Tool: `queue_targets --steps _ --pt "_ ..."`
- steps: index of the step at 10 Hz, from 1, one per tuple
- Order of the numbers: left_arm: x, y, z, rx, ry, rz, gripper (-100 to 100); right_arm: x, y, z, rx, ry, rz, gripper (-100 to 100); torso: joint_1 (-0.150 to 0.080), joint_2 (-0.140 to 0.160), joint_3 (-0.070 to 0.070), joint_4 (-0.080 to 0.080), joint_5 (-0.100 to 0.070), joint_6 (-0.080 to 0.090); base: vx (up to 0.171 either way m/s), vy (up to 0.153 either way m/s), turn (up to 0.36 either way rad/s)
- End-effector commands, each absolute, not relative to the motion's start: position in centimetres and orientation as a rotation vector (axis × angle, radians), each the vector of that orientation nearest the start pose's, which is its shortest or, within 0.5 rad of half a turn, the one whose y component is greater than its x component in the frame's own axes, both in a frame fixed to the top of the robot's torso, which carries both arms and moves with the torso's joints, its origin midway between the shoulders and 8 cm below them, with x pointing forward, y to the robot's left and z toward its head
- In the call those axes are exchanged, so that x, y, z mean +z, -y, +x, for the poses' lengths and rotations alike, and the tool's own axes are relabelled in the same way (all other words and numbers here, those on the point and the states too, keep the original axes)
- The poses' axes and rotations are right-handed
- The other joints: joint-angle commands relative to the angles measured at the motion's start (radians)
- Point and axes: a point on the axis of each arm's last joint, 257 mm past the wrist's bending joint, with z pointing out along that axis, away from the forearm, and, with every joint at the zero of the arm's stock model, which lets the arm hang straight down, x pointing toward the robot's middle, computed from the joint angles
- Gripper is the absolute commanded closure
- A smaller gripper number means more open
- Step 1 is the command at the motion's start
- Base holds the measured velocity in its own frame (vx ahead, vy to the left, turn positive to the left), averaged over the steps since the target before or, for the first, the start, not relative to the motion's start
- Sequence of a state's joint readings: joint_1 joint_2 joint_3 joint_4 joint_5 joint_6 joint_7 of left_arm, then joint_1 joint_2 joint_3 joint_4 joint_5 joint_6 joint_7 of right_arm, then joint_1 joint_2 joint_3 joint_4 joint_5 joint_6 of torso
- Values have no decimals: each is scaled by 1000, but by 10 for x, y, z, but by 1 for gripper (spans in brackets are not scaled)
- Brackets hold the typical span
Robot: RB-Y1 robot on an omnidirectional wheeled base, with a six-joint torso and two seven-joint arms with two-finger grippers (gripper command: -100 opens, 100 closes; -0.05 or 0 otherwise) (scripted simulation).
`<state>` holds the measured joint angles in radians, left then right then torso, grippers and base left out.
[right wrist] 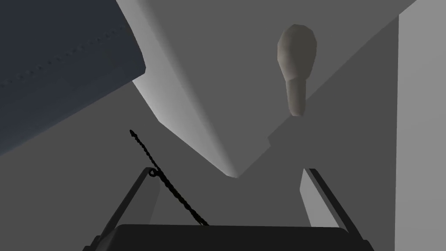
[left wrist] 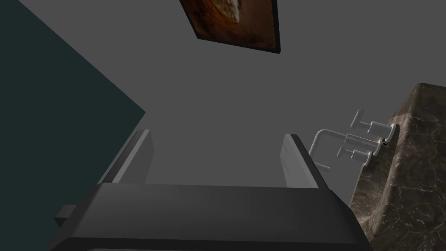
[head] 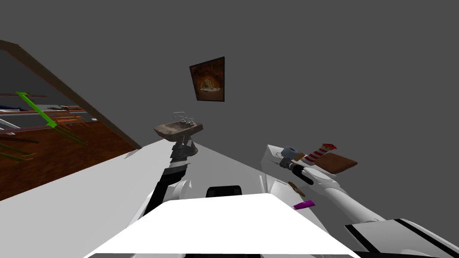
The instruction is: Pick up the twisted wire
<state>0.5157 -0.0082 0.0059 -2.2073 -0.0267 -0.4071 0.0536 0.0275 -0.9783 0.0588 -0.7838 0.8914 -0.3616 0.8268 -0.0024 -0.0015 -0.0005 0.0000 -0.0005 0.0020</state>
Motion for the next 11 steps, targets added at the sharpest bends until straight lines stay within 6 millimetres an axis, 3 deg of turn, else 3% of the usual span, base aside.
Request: queue_targets --steps 1,4,6,7,8,9,10,11 --pt "-33 -288 369 -1277 -724 -817 0 -352 689 368 -811 -2133 -963 -100 0 0 0 0 0 0 7 20 107" --pt "-33 -288 369 -1277 -724 -817 0 -357 711 344 -849 -2188 -1038 -100 1 0 0 0 0 0 6 28 117" --pt "-33 -288 369 -1277 -724 -817 0 -358 711 343 -851 -2190 -1039 -100 0 0 0 0 0 0 5 15 37" --pt "-33 -288 369 -1277 -724 -817 0 -358 711 342 -851 -2191 -1042 0 -1 0 0 0 0 0 0 0 0" --pt "-33 -288 369 -1277 -724 -817 0 -369 705 344 -860 -2195 -1035 -100 -1 0 0 0 0 0 42 -52 62" --pt "-33 -288 369 -1277 -724 -817 0 -365 708 342 -852 -2194 -1035 -100 -4 -2 -1 0 -1 0 27 -35 26" --pt "-33 -288 369 -1277 -724 -817 0 -365 708 342 -855 -2194 -1037 100 -4 -1 -1 0 -1 0 0 0 0" --pt "-33 -288 369 -1277 -724 -817 0 -365 708 342 -855 -2194 -1036 100 -2 0 0 0 -1 0 5 -7 7"
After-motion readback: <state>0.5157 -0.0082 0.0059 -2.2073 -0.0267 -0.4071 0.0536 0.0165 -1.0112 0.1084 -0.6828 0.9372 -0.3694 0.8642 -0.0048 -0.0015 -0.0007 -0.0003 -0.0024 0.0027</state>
